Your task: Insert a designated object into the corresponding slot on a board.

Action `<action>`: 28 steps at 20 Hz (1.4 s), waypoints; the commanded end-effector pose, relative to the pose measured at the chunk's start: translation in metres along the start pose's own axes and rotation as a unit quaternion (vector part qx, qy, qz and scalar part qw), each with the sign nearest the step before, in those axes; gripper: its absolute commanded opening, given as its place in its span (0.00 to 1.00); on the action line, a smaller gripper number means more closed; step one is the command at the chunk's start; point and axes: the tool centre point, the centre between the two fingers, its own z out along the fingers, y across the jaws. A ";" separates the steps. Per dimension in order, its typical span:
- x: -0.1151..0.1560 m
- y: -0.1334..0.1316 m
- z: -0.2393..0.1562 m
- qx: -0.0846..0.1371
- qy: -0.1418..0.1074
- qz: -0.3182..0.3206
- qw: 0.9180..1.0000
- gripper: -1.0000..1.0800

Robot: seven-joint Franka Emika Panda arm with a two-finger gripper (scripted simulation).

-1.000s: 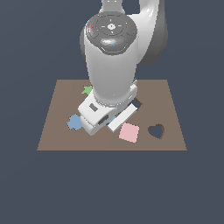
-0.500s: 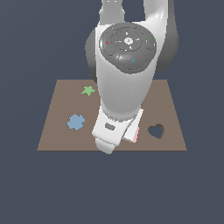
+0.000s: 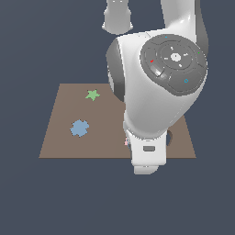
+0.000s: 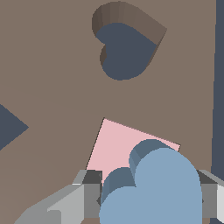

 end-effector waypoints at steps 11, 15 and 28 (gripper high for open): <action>0.058 0.007 -0.003 0.000 0.000 -0.275 0.961 0.00; 0.073 0.003 -0.003 0.000 0.000 -0.342 0.940 0.00; 0.098 -0.011 -0.004 0.000 0.000 -0.464 0.886 0.00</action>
